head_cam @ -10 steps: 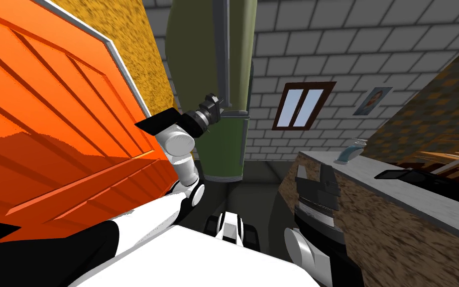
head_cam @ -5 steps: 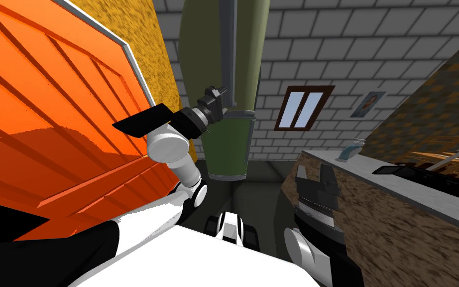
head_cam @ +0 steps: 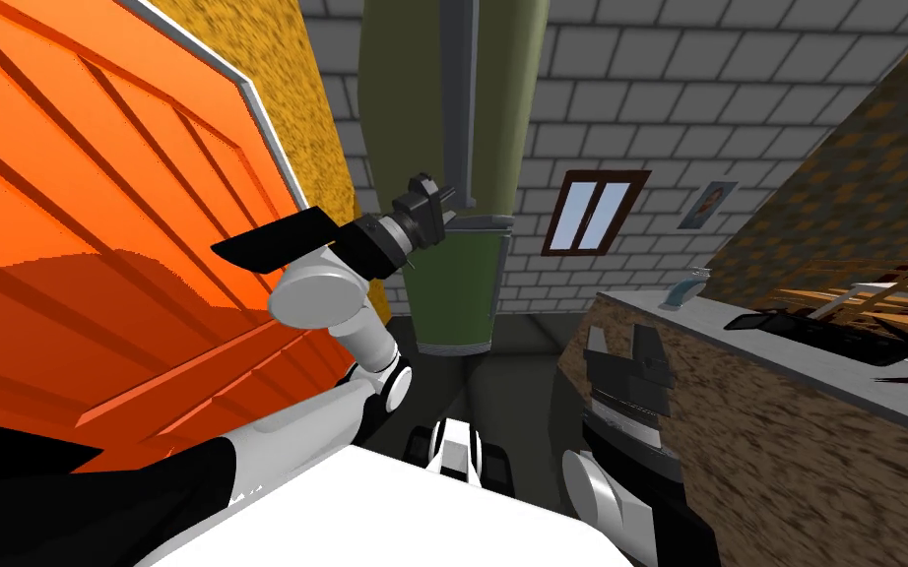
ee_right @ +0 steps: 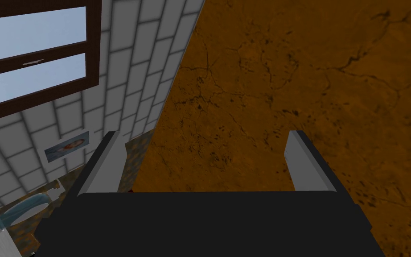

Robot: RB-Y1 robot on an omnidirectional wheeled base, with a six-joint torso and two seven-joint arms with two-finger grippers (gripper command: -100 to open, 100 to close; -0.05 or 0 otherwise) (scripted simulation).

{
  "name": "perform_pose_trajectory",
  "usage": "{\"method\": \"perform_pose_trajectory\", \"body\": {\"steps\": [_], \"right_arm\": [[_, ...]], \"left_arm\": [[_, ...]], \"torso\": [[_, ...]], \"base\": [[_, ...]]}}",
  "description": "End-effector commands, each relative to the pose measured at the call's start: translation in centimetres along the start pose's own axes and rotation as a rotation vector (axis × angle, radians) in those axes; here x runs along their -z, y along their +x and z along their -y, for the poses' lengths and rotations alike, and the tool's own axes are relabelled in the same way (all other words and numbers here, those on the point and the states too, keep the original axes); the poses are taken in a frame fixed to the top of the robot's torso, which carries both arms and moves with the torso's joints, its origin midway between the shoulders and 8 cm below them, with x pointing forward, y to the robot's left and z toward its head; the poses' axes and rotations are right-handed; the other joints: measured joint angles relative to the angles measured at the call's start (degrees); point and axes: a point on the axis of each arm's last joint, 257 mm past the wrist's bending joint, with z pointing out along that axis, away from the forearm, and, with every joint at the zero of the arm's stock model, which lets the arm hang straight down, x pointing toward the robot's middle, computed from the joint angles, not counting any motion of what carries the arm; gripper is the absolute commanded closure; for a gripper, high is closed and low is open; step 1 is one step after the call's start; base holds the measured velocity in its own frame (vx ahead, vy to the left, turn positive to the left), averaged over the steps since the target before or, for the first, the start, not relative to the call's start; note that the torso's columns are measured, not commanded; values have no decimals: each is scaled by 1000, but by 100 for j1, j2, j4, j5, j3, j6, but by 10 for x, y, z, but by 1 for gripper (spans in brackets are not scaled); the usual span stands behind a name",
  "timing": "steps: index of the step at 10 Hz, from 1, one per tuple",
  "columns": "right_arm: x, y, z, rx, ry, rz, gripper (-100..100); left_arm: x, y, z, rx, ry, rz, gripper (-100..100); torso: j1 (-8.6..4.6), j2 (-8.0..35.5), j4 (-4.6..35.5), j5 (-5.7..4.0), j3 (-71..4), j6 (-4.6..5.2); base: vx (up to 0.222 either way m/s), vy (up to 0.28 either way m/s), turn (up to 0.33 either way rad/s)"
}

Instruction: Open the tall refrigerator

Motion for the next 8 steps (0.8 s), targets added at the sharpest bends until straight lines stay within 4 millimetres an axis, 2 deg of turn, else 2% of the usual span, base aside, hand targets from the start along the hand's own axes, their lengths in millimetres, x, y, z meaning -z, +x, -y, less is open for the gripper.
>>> {"method": "perform_pose_trajectory", "body": {"steps": [1,8], "right_arm": [[0,0,0,0,0,0,0],[0,0,0,0,0,0,0]], "left_arm": [[6,0,19,11,50,-8,100],[26,25,46,68,117,-109,100]], "torso": [[5,-7,-8,6,-5,0],[-26,-50,-31,-7,-39,8]], "base": [[-78,218,-48],[-81,224,-75]]}}
